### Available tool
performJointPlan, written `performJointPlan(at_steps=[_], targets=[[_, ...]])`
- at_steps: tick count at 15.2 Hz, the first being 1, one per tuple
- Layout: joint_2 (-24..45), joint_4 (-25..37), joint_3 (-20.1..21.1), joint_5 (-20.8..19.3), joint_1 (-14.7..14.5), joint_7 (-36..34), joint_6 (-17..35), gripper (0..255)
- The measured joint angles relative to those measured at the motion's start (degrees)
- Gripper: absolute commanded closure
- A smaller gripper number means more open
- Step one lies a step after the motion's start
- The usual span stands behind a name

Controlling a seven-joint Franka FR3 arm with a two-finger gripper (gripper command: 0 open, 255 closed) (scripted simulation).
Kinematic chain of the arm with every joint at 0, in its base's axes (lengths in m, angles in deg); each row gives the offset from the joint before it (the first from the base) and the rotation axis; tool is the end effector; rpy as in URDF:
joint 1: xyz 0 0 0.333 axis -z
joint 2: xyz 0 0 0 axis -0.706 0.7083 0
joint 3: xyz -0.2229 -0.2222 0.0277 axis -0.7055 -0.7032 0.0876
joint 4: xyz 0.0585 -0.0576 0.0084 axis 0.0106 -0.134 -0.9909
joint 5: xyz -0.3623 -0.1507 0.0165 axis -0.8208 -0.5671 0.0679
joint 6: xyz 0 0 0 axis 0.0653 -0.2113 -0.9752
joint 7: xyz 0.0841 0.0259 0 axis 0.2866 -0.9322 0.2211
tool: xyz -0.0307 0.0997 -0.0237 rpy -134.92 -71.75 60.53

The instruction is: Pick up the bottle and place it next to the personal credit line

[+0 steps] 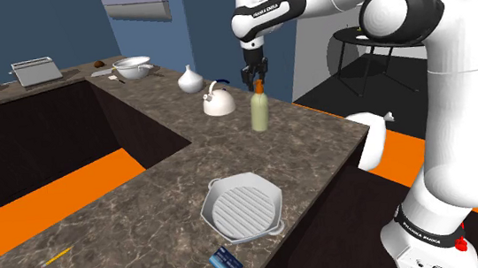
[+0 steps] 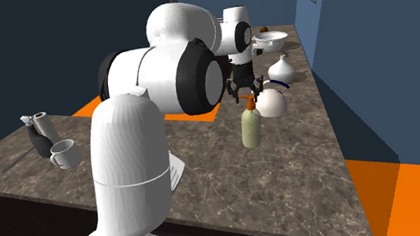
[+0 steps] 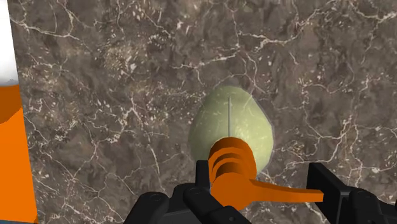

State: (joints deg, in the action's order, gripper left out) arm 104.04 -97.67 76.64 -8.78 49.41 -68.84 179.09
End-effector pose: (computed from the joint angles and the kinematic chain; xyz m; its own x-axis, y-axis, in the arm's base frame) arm 0.6484 -0.1314 0.4710 0.9989 -0.0459 -0.0015 -0.0455 -0.9941 0.0980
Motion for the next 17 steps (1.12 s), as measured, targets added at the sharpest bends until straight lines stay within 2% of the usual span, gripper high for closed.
performJointPlan(at_steps=[6, 12, 17], targets=[[-0.6, 3.3, 0.1, -0.1, -0.4, -0.3, -3.9, 255], [-5.3, -3.3, 2.3, -1.2, -4.9, -7.0, -2.6, 255], [-7.4, -6.2, 4.8, -1.9, -9.0, -13.7, -2.5, 255]])
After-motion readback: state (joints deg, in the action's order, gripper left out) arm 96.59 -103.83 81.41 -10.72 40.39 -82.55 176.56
